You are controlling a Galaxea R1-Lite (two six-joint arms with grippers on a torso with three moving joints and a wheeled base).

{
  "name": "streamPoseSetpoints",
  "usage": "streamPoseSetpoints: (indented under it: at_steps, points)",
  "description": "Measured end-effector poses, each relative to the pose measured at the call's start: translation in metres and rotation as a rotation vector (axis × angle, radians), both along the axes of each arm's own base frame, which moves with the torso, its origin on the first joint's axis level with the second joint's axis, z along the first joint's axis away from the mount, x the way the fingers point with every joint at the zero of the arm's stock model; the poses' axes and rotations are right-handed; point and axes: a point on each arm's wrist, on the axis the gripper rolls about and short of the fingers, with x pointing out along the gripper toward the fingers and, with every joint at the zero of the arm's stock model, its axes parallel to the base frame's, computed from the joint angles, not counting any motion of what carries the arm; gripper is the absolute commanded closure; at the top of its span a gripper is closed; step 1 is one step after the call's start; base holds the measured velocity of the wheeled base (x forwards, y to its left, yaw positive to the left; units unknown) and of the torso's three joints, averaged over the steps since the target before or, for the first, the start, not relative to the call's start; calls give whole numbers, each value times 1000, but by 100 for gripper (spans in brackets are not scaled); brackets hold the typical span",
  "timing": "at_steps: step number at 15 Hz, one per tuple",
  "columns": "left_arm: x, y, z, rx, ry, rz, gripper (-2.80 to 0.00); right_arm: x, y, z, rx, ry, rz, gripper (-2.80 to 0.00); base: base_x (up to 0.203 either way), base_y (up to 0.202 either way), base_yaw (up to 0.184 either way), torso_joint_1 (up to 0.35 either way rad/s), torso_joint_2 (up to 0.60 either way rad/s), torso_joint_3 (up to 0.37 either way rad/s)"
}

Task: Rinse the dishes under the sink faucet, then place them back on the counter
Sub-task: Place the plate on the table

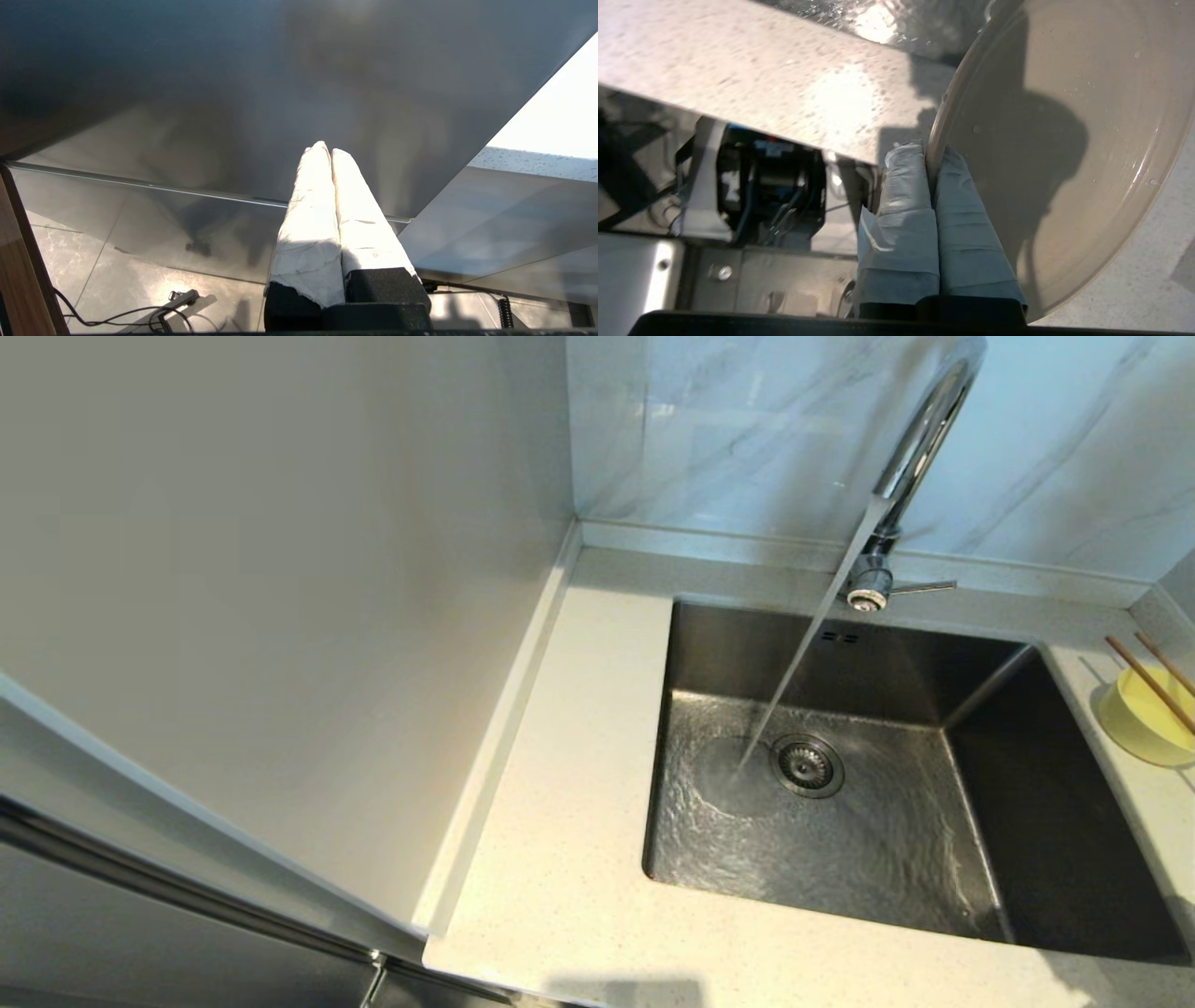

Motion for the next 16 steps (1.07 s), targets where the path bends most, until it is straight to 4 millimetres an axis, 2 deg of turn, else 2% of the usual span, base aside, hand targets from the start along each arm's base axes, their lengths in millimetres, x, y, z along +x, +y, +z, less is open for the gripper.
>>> streamPoseSetpoints:
  at_steps: [4,8,11,16]
  points:
    - [0,0,0,0,0,0,0,6,-4,-26,-92,-79,-93,0,0,0,0,0,0,0]
    - [0,0,0,0,0,0,0,10,-6,-55,-219,-106,-102,0,0,0,0,0,0,0]
    - [0,0,0,0,0,0,0,10,-7,-63,-286,-80,-65,0,0,0,0,0,0,0]
    - [0,0,0,0,0,0,0,17,-9,-68,-290,-9,-105,0,0,0,0,0,0,0]
